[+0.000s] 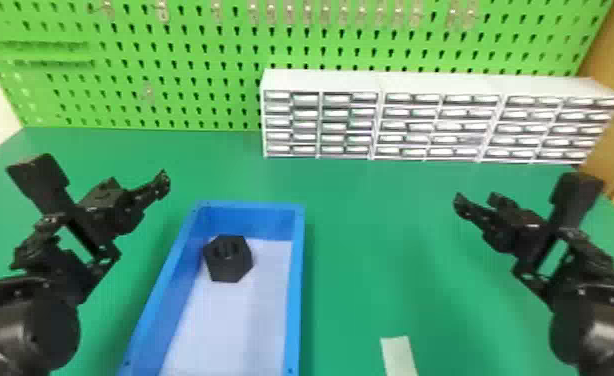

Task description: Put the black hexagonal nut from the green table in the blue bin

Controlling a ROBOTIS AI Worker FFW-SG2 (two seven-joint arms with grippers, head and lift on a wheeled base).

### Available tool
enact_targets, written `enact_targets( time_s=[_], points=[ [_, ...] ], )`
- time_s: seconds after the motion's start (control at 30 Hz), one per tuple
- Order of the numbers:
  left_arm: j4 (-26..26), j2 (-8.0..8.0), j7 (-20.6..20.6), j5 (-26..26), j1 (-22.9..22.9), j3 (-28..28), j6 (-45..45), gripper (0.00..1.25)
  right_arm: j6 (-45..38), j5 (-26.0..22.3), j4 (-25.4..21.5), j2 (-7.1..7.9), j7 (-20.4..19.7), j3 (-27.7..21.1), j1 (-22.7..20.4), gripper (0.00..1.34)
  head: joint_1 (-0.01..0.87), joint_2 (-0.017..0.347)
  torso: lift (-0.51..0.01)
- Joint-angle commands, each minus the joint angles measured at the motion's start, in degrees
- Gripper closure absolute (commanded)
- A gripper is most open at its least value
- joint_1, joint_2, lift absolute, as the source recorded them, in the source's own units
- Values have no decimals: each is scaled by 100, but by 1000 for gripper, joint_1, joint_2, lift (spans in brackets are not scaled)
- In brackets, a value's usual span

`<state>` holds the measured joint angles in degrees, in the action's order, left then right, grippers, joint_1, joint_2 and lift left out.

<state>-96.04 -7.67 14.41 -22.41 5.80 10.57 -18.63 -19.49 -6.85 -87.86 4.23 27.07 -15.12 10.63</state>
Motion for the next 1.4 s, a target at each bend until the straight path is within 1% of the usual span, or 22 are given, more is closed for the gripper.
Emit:
enact_targets(
  time_s=[0.0,0.13,0.4,0.67,1.37],
  points=[
    [-3,3,0,-18,-8,-2,0,144,-2,-44,15,-54,0,246,0,473,666,32,-100],
    [-3,-6,0,-35,-17,6,0,144,-2,-185,6,-72,9,343,-35,473,666,32,-100],
    [-3,-6,0,-35,-17,6,0,144,-2,-316,-12,25,0,343,-105,473,666,32,-100],
    [-3,-6,0,-35,-17,6,0,144,-20,-334,-38,8,0,334,-132,473,666,32,-100],
    [-3,-6,0,-18,9,-11,0,144,-64,-325,-91,16,0,264,-158,473,666,32,-100]
  ],
)
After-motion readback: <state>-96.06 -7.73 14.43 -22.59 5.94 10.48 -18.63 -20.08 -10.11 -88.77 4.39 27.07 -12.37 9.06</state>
